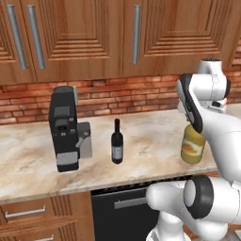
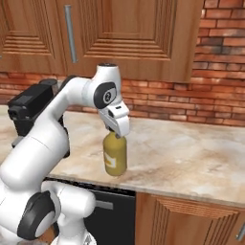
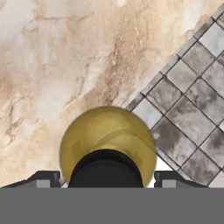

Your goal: There is a wine glass and glass cup on the dining counter. Place the wine bottle next to the wine glass and the juice bottle next to the glass cup.

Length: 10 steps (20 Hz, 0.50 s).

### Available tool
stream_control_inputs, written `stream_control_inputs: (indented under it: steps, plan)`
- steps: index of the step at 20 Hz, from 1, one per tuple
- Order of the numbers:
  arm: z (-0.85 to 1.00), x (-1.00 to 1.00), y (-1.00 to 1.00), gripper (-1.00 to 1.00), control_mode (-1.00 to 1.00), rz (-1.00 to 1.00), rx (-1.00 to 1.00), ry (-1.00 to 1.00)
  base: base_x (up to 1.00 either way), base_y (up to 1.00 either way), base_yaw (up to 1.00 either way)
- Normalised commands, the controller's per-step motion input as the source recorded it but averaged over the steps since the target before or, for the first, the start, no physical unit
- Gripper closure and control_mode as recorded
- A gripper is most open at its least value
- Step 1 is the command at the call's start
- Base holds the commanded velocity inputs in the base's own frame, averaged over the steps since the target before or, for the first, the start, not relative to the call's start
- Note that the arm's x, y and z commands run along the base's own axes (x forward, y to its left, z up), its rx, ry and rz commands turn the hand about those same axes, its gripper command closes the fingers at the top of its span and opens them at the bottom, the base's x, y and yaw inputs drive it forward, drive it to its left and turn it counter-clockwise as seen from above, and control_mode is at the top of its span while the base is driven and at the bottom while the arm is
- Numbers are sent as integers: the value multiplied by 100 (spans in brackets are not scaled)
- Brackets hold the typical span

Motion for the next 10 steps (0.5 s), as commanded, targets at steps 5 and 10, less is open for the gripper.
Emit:
stream_control_inputs:
  steps: [5,10]
  plan:
    - [0,0,0,100,100,0,0,0,-63,0,-1]
    - [0,0,0,100,100,0,0,0,-63,0,-7]
